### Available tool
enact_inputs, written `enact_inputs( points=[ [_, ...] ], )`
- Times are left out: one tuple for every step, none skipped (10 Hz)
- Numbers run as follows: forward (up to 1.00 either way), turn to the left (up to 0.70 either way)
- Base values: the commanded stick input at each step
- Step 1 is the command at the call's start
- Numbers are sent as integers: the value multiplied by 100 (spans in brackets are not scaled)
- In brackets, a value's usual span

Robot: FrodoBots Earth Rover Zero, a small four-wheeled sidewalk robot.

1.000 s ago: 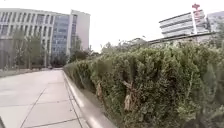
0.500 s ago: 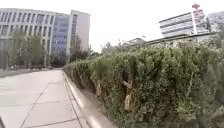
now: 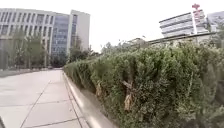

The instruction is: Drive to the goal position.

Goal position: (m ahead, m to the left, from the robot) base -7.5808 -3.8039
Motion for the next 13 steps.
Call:
enact_inputs(
  points=[
    [5,0],
    [5,0],
    [5,0],
    [5,0],
    [5,0],
    [5,0],
    [5,0],
    [5,0],
    [5,0],
    [5,0],
    [5,0],
    [5,0],
    [5,0]
  ],
)
